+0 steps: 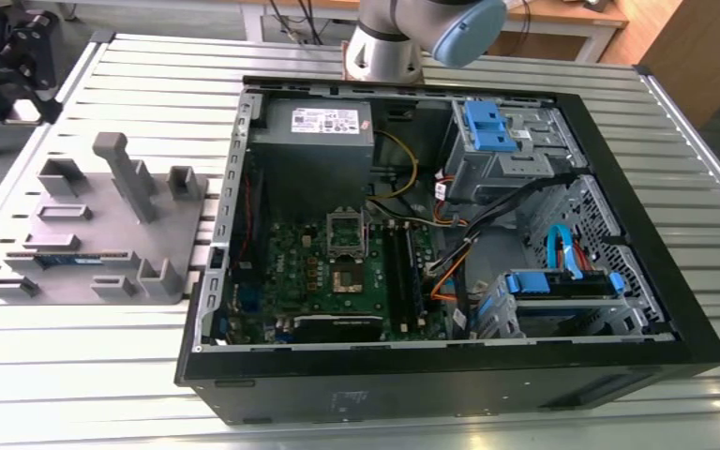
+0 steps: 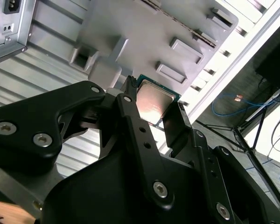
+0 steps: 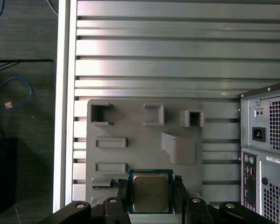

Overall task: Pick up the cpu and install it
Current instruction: 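Pick up the cpu and move it towards the insertion slot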

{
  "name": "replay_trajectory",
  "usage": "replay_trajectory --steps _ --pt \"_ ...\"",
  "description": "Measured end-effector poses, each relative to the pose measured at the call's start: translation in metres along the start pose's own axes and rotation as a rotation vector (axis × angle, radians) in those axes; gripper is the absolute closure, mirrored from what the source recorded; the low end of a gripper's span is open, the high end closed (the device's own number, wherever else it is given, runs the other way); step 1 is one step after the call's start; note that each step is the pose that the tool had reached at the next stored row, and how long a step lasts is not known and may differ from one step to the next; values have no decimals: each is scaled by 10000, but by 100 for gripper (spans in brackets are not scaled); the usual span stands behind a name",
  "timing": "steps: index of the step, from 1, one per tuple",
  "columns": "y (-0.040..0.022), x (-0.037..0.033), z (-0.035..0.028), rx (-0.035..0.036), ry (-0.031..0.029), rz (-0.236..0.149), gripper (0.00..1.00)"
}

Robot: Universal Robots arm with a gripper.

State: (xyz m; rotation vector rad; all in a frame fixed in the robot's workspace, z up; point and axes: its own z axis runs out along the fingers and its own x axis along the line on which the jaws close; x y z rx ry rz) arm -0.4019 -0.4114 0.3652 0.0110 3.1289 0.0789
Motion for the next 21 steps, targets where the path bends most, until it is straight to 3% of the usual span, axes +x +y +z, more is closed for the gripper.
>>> replay_trajectory --steps 21 --pt "1 -143 2 0 0 -1 53"
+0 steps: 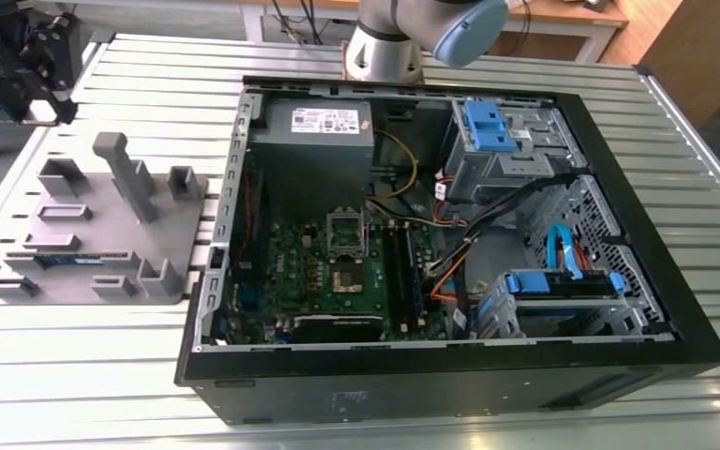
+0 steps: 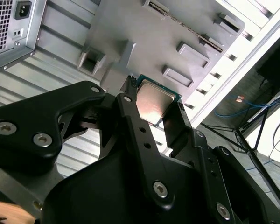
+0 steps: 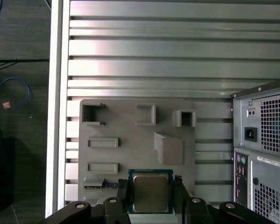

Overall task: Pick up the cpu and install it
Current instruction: 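Pick up the cpu and move it towards the insertion slot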

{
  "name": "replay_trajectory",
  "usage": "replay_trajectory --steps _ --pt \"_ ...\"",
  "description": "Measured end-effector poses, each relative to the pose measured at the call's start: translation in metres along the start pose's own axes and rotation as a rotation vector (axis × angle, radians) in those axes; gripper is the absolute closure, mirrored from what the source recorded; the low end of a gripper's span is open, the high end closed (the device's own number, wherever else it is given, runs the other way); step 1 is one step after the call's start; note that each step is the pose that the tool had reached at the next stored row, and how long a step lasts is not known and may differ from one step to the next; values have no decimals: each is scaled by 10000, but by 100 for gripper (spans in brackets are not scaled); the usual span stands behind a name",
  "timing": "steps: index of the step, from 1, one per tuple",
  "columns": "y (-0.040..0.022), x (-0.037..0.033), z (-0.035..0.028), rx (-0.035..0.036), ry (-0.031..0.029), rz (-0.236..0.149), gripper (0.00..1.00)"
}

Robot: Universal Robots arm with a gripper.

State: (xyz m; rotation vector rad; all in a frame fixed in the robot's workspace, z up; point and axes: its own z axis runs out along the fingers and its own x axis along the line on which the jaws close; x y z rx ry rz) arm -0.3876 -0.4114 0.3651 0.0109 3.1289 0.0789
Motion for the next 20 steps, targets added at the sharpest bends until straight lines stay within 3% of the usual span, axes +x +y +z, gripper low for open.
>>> replay_trajectory --steps 20 --pt "1 -159 2 0 0 0 53"
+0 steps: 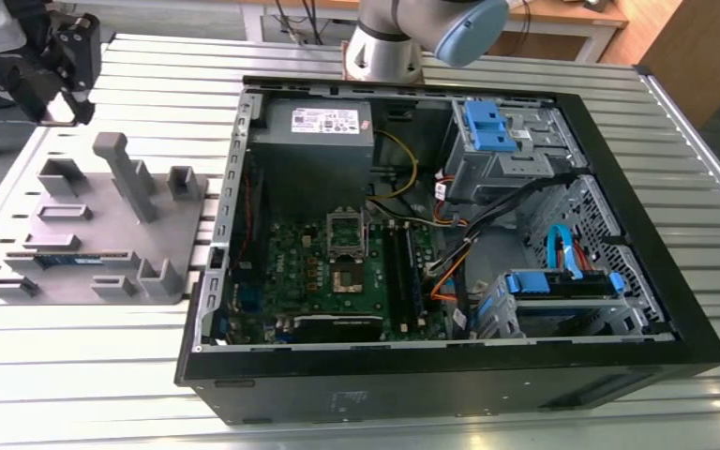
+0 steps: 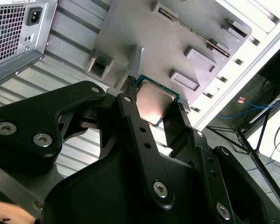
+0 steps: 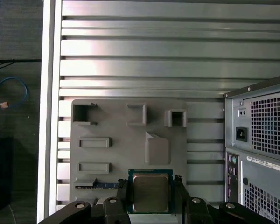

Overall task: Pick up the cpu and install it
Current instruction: 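Pick up the cpu and move it towards the insertion slot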

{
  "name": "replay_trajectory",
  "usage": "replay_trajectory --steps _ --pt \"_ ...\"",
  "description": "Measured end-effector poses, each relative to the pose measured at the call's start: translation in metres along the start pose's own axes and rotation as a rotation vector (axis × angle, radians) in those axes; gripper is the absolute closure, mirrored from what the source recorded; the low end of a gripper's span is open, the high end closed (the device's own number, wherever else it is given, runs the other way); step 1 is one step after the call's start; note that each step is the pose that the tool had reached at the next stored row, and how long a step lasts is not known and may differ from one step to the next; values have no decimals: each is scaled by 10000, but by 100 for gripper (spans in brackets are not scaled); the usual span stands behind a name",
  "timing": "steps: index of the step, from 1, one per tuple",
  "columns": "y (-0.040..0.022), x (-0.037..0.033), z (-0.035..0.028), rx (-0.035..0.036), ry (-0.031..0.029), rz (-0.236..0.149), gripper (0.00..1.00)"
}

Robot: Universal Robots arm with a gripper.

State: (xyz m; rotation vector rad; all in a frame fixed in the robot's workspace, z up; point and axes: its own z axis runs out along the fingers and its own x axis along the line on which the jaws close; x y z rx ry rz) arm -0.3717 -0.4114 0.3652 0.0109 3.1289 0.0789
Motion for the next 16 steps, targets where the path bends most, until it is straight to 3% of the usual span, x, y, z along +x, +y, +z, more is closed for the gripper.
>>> replay_trajectory --steps 16 --pt "1 -105 2 -1 -1 0 53"
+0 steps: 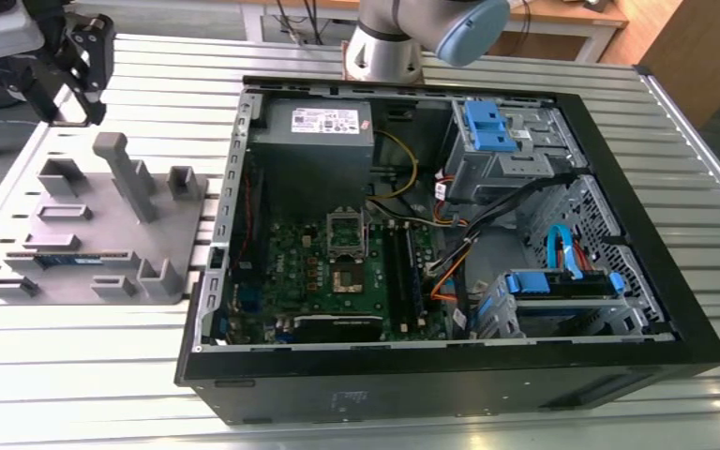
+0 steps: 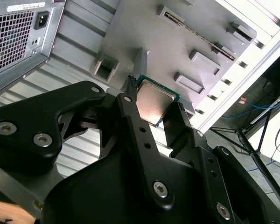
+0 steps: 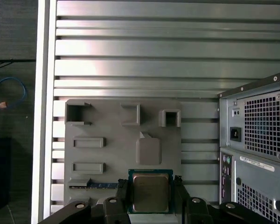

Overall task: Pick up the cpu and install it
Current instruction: 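Pick up the cpu and move it towards the insertion slot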

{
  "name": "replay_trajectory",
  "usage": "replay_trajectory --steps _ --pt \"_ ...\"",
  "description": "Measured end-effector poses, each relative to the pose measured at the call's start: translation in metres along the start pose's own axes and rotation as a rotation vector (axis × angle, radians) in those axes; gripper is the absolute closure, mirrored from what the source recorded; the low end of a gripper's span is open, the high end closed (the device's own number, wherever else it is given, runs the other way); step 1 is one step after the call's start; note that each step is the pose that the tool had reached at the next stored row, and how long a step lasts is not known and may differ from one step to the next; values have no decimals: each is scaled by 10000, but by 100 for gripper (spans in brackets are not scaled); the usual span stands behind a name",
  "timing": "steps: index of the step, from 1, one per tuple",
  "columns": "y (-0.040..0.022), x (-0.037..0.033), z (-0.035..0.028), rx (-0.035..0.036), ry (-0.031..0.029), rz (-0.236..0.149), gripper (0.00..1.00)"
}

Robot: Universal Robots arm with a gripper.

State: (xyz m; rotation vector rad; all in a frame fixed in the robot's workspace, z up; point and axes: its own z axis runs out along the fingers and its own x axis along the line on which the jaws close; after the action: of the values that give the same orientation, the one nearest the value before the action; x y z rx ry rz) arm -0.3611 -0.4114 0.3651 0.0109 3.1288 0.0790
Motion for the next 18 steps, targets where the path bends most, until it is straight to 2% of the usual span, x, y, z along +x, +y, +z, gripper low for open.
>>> replay_trajectory --steps 12,18 --pt "0 -77 1 0 0 0 53" --pt "1 -140 2 -1 0 1 53"
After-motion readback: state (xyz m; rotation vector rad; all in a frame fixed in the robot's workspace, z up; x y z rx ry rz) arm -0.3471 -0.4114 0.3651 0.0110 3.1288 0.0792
